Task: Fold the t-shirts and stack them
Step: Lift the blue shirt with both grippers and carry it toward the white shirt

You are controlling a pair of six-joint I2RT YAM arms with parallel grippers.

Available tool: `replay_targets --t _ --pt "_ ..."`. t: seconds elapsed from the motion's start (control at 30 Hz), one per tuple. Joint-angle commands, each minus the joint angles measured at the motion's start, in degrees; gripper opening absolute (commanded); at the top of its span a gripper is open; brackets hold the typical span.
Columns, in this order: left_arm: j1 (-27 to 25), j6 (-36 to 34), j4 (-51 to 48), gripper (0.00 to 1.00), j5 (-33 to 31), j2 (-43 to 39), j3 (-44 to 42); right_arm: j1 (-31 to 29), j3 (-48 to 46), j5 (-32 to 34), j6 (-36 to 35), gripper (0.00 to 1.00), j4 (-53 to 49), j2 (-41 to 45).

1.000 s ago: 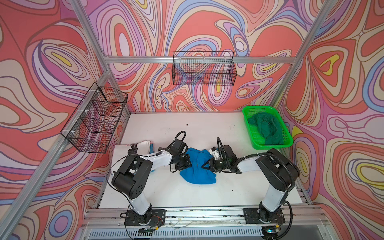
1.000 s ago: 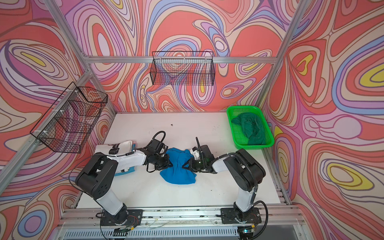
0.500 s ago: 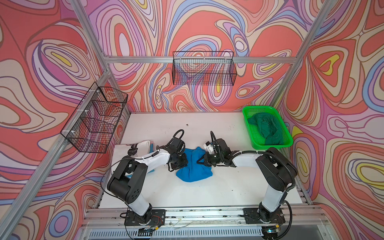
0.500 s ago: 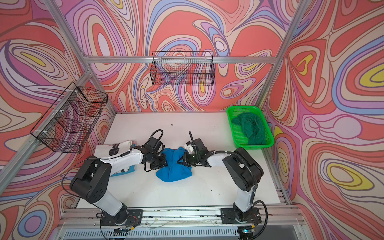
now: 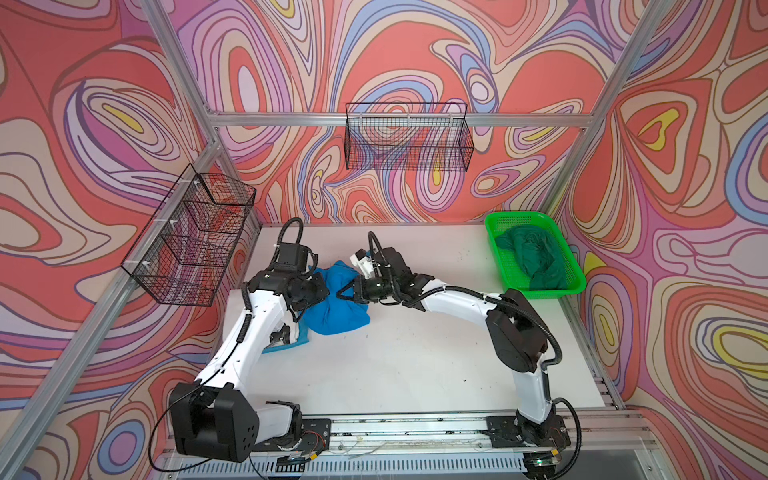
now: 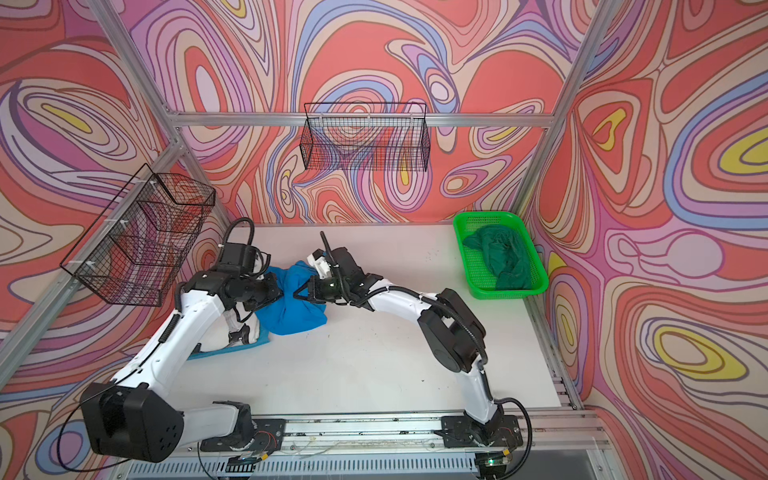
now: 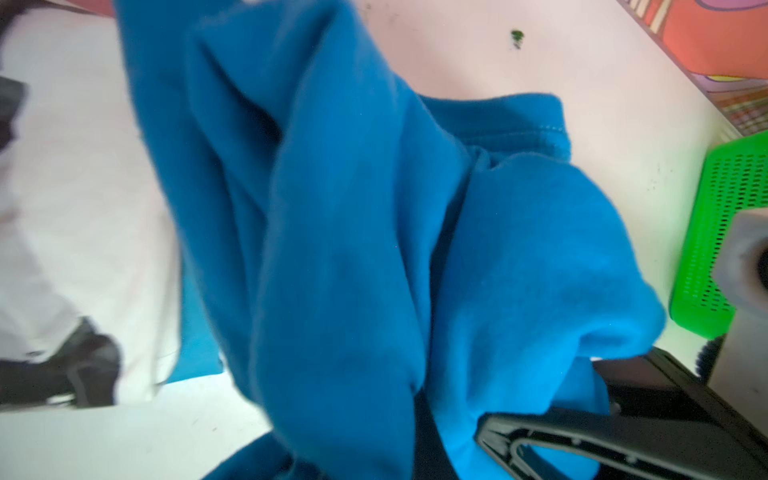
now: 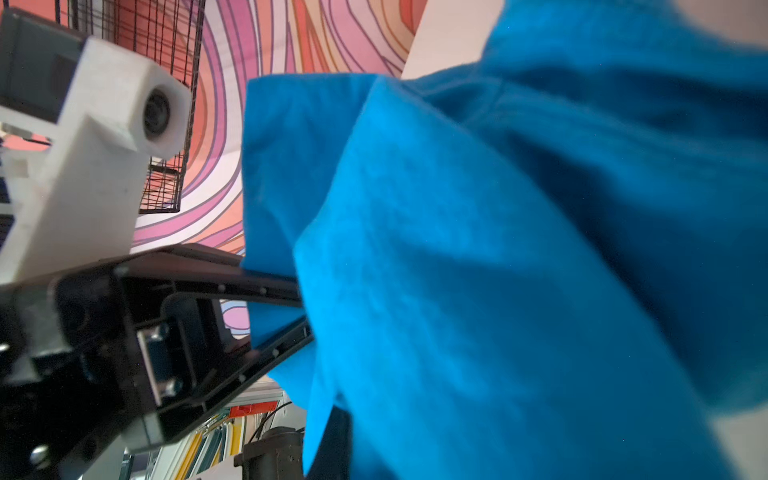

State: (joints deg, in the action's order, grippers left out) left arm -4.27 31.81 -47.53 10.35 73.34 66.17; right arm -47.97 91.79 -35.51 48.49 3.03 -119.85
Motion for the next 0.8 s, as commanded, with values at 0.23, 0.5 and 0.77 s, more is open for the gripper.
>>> replay_targets --t 0.23,0.5,0.77 --pt "9.3 -10.0 -2.0 0.0 -13.9 -4.8 2.0 -5.9 23.9 -4.8 6.1 0.0 2.1 -18.7" --pt "11.9 -11.9 -0.8 0.0 -25.7 -3.2 2.6 -7.9 34.1 -5.3 9.5 0.0 5.1 -27.9" --pt "14.2 -11.3 2.6 0.0 -31.0 -0.8 1.2 -8.3 37.5 -4.2 14.0 0.0 11.9 -31.8"
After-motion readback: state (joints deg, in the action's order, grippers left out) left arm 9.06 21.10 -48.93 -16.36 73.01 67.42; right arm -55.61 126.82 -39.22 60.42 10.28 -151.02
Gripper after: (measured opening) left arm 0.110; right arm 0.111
